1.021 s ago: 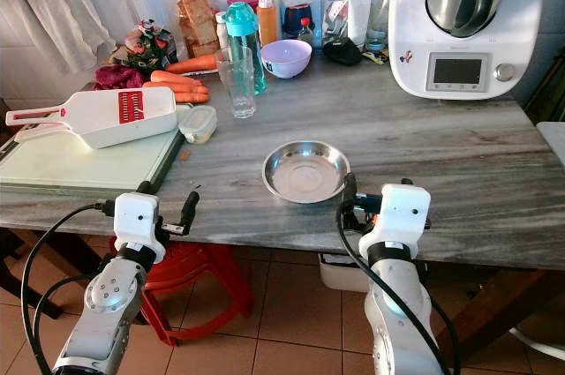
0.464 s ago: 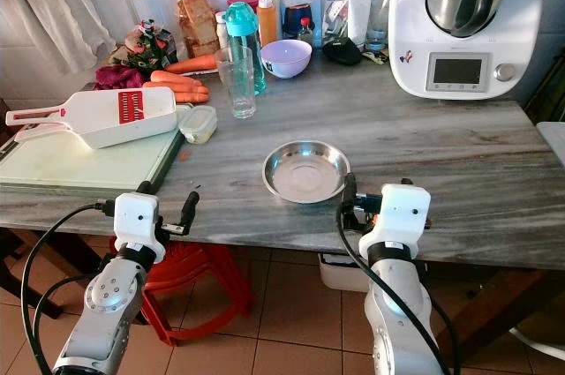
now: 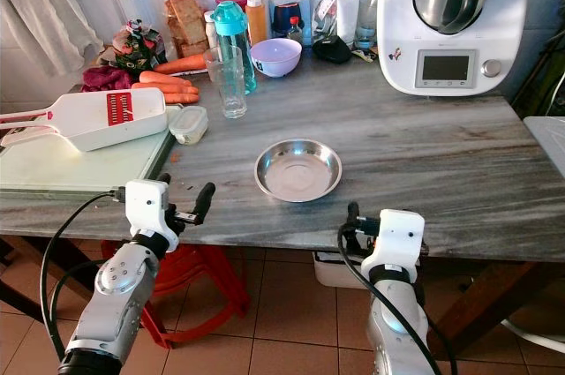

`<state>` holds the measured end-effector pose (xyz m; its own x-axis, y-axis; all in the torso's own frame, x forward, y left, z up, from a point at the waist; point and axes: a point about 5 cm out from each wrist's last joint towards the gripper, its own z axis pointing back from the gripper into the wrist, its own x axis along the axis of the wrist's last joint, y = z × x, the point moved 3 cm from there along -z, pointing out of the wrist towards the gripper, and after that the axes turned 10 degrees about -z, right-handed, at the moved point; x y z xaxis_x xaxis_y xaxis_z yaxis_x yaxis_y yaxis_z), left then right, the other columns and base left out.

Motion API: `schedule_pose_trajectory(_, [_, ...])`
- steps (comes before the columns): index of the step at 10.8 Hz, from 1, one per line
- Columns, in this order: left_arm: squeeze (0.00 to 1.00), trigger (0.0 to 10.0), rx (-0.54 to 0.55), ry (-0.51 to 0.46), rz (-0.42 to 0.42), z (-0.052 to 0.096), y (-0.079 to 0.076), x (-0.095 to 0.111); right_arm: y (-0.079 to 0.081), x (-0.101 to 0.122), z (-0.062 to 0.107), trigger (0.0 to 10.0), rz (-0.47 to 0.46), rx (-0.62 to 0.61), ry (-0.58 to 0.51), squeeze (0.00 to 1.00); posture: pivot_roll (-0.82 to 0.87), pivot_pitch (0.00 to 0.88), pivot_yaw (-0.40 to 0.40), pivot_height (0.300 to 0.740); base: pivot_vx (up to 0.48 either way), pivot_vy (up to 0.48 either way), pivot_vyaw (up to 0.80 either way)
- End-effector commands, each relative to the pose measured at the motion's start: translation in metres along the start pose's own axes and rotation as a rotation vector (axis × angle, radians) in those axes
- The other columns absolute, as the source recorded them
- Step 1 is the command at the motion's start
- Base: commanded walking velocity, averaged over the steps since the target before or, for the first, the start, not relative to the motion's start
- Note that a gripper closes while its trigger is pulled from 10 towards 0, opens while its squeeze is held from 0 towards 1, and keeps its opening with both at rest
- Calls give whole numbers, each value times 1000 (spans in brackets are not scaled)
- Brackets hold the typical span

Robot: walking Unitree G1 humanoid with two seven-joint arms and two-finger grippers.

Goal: Setting the table

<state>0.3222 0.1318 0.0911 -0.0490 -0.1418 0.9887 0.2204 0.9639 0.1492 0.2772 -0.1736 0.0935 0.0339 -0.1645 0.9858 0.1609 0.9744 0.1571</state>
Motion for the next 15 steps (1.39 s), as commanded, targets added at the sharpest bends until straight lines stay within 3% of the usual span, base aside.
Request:
schedule_pose_trajectory(1, [0, 10000, 24, 10, -10, 2, 7, -2, 6, 10, -2, 10000, 18, 19, -48, 0, -25, 0, 90, 740, 0, 0, 0])
schedule_pose_trajectory(4, [0, 10000, 68, -9, -42, 5, 11, 0, 17, 33, 0, 10000, 95, 68, -151, 0, -30, 0, 85, 740, 0, 0, 0])
schedule_pose_trajectory(12, [0, 10000, 101, 29, -74, 5, 9, -8, 23, 26, 2, 10000, 56, 135, -127, 0, -28, 0, 75, 740, 0, 0, -114])
schedule_pose_trajectory(15, [0, 10000, 93, 39, -74, 5, 7, -10, 24, 22, 3, 10000, 46, 139, -111, 0, -31, 0, 80, 740, -275, 0, 0])
